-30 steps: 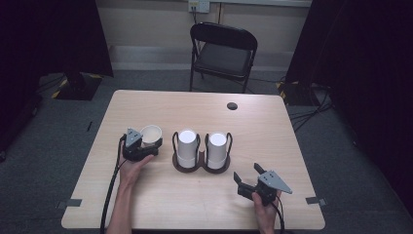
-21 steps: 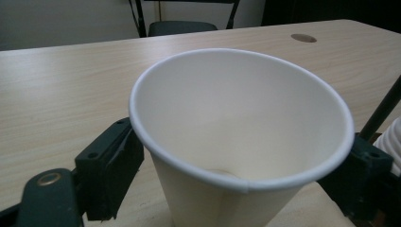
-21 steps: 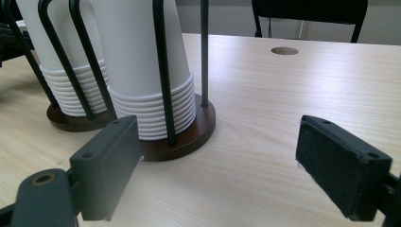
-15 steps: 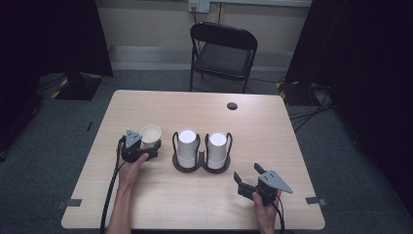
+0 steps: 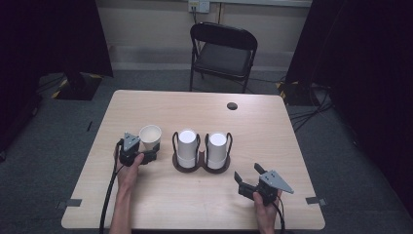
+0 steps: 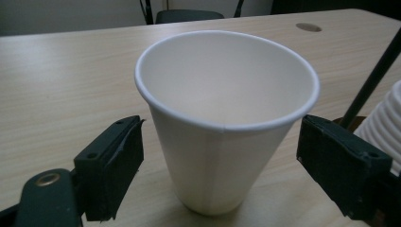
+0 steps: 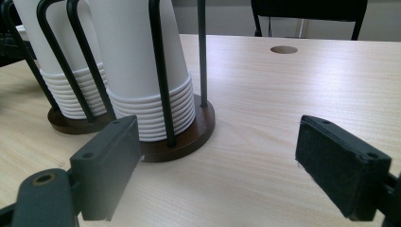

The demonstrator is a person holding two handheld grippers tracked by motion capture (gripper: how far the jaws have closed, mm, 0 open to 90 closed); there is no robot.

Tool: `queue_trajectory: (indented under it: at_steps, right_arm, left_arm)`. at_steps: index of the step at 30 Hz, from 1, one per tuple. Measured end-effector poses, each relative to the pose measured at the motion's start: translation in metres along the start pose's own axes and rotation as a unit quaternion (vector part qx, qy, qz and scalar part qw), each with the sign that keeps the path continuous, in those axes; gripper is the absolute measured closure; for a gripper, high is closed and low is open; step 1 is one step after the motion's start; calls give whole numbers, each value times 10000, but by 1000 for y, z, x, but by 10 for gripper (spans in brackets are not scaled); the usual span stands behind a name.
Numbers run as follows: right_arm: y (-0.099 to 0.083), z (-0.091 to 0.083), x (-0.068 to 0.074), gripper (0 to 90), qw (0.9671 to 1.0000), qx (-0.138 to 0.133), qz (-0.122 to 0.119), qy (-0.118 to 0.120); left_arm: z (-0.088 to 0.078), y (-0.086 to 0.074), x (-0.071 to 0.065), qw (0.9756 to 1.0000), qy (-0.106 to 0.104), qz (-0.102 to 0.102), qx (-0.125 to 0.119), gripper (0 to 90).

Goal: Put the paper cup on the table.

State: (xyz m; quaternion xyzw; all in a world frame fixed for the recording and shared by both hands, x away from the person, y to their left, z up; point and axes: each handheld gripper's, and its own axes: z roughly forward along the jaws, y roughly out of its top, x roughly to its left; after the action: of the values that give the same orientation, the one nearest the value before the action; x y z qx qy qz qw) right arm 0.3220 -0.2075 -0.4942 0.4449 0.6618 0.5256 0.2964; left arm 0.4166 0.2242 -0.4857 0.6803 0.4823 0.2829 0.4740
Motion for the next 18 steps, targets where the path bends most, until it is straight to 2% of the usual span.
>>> queue_trajectory:
  at_steps: [2, 3, 5, 6, 11, 14, 16, 18]
  right_arm:
    - [0, 0, 0, 142, 10000, -21, 3, -15]
    - [0, -1, 0, 142, 10000, -32, 7, -16]
    - [0, -1, 0, 142, 10000, -29, 8, -10]
    - [0, -1, 0, 142, 10000, -29, 14, -8]
    - [0, -1, 0, 142, 10000, -34, 15, -5]
    - [0, -1, 0, 143, 10000, -33, 18, -2]
    - [-1, -1, 0, 143, 10000, -49, 20, -9]
    - [-1, -1, 0, 143, 10000, -57, 22, -10]
  left_arm:
    - [-2, -2, -4, 9999, 94, 0, -65, 155]
    - [-5, -3, -5, 9999, 129, 68, -7, 155]
    - [-10, -4, -7, 9999, 102, 15, -112, 156]
    - [-14, -5, -7, 9999, 115, 71, -91, 155]
    - [-23, -11, -12, 9998, -94, 134, -107, 157]
    - [-29, -13, -17, 9995, -174, 157, -188, 156]
    - [-34, -14, -21, 9989, -285, 138, -352, 157]
    - [-39, -15, -27, 9984, -360, 100, -415, 156]
